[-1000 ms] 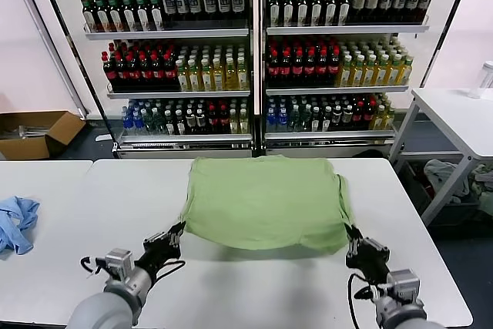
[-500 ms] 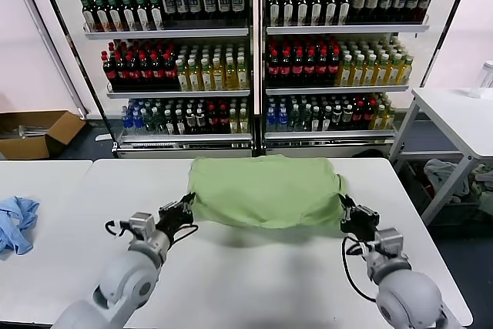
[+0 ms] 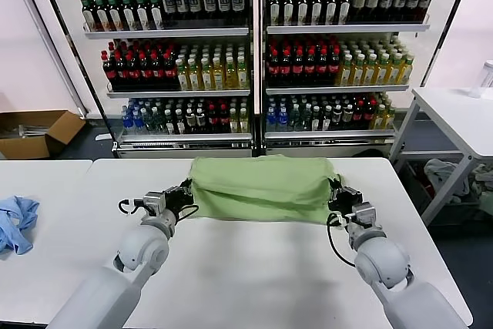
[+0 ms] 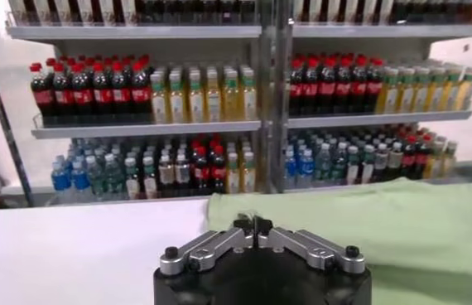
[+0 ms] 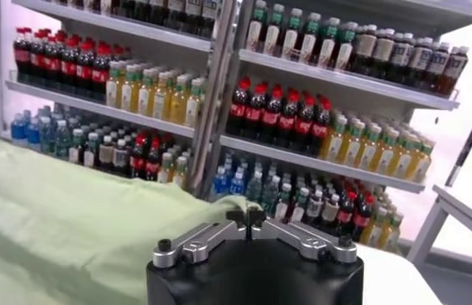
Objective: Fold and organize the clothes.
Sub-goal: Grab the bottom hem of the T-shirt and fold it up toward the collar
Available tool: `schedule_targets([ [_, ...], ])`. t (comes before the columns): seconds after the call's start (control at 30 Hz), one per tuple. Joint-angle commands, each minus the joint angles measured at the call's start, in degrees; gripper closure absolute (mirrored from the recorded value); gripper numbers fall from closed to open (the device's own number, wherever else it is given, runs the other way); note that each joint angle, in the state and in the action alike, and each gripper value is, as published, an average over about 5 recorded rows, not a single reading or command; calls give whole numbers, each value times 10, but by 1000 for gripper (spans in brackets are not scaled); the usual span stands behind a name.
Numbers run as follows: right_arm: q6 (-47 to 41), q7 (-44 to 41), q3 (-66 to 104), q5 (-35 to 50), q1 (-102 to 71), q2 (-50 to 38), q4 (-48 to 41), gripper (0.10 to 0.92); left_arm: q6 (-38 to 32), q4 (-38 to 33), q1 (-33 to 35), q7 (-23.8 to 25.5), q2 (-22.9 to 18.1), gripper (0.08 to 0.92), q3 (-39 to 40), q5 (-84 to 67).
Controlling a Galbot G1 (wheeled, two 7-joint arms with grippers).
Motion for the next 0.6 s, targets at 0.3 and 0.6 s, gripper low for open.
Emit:
schedule_targets([
  [0.3,-49,-9,-40,2,30,13,-44,781,16,30,-3,10,2,871,9,56],
  [0.6,-99,5,-4,57,7,-6,2,521,23,-23,15,8,22,618,-4,57],
])
